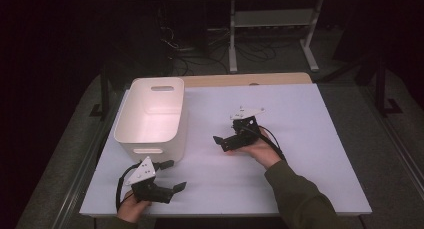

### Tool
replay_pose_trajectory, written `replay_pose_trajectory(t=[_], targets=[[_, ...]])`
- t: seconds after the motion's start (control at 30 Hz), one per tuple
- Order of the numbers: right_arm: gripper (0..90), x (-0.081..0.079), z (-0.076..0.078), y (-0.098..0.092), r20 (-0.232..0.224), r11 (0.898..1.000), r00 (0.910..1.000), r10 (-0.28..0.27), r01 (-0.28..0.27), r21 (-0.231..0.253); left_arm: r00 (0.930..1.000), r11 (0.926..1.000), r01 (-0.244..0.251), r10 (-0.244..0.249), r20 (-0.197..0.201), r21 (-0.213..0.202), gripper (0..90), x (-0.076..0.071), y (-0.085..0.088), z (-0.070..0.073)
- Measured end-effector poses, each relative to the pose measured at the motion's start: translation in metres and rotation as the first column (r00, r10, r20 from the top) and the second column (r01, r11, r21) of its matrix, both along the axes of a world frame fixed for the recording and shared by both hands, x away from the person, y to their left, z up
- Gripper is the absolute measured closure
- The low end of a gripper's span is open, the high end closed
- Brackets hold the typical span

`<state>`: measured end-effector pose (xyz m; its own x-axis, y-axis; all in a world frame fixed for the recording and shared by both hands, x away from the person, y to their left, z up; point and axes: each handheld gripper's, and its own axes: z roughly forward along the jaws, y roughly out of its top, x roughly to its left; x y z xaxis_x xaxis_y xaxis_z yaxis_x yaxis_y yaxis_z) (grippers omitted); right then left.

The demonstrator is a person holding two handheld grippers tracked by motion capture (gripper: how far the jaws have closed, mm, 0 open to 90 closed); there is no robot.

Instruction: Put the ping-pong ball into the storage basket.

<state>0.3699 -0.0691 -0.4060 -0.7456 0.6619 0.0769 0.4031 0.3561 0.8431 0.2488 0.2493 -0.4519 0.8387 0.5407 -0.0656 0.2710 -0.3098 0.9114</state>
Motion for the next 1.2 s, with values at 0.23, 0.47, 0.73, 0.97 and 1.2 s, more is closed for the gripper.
replay_pose_trajectory(t=[0.23, 0.47, 0.73, 0.97, 1.2], targets=[[0.0, 0.000, -0.002, 0.000, -0.005, 1.000, 1.0000, 0.006, -0.006, -0.017, 1.0000, 1.0000, 0.003, -0.003, 0.004, 0.002, 14.1, 0.000, 0.000, 0.000], [0.0, 0.000, -0.005, 0.001, -0.016, 1.000, 0.9998, 0.013, -0.013, -0.026, 1.0000, 1.0000, 0.002, -0.002, 0.005, -0.001, 14.1, 0.000, 0.000, 0.000], [0.0, 0.000, -0.012, 0.001, -0.030, 0.999, 0.9993, 0.022, -0.023, -0.035, 1.0000, 1.0000, 0.003, -0.003, 0.005, -0.004, 14.1, -0.001, 0.000, 0.000], [0.0, 0.000, -0.015, 0.000, -0.041, 0.999, 0.9988, 0.026, -0.027, -0.036, 1.0000, 1.0000, 0.002, -0.002, 0.009, -0.005, 14.1, -0.001, 0.000, 0.000], [0.0, -0.001, -0.018, -0.001, -0.038, 0.999, 0.9988, 0.031, -0.033, -0.042, 1.0000, 1.0000, 0.003, -0.003, 0.008, -0.005, 14.1, -0.001, 0.000, 0.000]])
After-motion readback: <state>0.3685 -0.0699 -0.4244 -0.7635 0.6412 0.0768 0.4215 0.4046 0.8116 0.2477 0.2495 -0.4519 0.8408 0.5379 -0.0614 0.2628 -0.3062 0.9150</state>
